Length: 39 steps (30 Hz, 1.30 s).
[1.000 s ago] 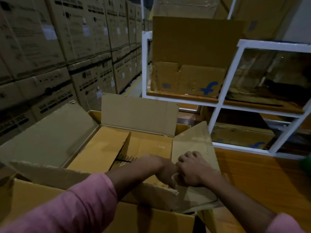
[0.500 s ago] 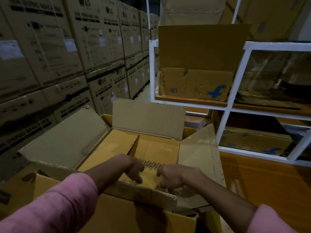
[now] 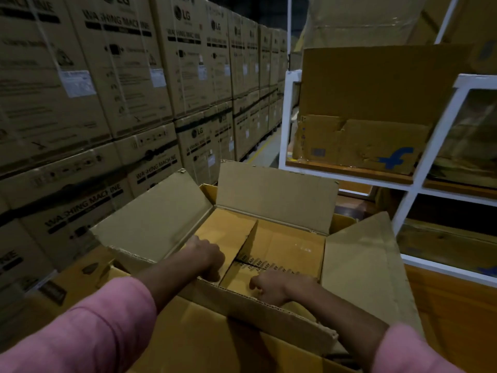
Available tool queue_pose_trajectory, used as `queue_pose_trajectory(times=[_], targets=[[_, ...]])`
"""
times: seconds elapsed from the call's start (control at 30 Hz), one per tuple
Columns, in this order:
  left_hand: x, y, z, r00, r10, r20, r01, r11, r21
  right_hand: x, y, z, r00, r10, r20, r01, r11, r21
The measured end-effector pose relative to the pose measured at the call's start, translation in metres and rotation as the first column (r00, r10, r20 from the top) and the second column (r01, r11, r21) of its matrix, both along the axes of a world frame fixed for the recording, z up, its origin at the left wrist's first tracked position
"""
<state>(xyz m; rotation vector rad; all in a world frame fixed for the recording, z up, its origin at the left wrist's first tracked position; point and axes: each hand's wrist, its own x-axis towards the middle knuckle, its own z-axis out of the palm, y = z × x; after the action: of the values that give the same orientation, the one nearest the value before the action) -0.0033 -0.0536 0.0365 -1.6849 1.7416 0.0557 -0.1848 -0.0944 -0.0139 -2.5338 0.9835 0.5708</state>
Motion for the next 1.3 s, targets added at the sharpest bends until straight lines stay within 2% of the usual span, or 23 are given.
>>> queue_pose_trajectory(times=[0.07, 0.13, 0.3, 0.4, 0.5, 0.67, 0.77, 0.87, 0.93, 1.13, 1.23, 1.3], targets=[[-0.001, 0.001, -0.003, 0.988, -0.001, -0.152, 0.008, 0.999, 0.043, 0.011, 0.000, -0.004, 1.000, 0.006, 0.012, -0.006, 1.000, -0.024], [-0.004, 0.002, -0.007, 0.970, -0.055, -0.235, 0.069, 0.996, 0.054, 0.021, -0.001, -0.010, 0.999, 0.026, 0.031, -0.025, 0.998, -0.057], [-0.010, 0.007, -0.006, 0.927, -0.170, -0.333, 0.202, 0.977, 0.064, 0.038, -0.007, -0.019, 0.994, 0.109, -0.011, -0.109, 0.986, -0.128], [-0.006, 0.007, -0.010, 0.920, -0.102, -0.378, 0.173, 0.972, 0.158, 0.044, -0.010, -0.021, 0.989, 0.144, -0.046, -0.149, 0.982, -0.120], [-0.002, 0.006, -0.022, 0.950, -0.040, -0.311, 0.131, 0.952, 0.276, 0.050, -0.012, -0.023, 0.973, 0.207, -0.101, -0.218, 0.970, -0.105], [0.002, 0.003, -0.034, 0.988, -0.047, -0.150, 0.087, 0.959, 0.270, 0.060, -0.012, -0.033, 0.967, 0.229, -0.111, -0.243, 0.961, -0.131], [0.004, 0.007, -0.034, 0.985, -0.163, -0.061, 0.173, 0.961, 0.216, 0.059, -0.014, -0.032, 0.974, 0.226, -0.025, -0.228, 0.968, -0.109], [0.010, 0.011, -0.037, 0.938, -0.340, 0.066, 0.332, 0.937, 0.104, 0.061, -0.016, -0.028, 0.977, 0.189, 0.099, -0.177, 0.977, -0.116], [0.011, 0.011, -0.035, 0.926, -0.365, 0.094, 0.365, 0.931, 0.020, 0.064, -0.020, -0.026, 0.970, 0.187, 0.155, -0.166, 0.977, -0.137], [0.022, 0.001, -0.017, 0.992, -0.104, 0.075, 0.114, 0.984, -0.140, 0.076, -0.036, -0.019, 0.948, 0.163, 0.274, -0.139, 0.984, -0.108], [0.044, 0.003, -0.011, 0.987, 0.161, 0.002, -0.158, 0.967, -0.199, 0.075, -0.037, -0.014, 0.959, 0.116, 0.257, -0.113, 0.993, -0.026], [0.074, 0.001, -0.017, 0.936, 0.350, -0.040, -0.352, 0.921, -0.168, 0.071, -0.036, -0.017, 0.974, 0.110, 0.197, -0.110, 0.994, -0.010]])
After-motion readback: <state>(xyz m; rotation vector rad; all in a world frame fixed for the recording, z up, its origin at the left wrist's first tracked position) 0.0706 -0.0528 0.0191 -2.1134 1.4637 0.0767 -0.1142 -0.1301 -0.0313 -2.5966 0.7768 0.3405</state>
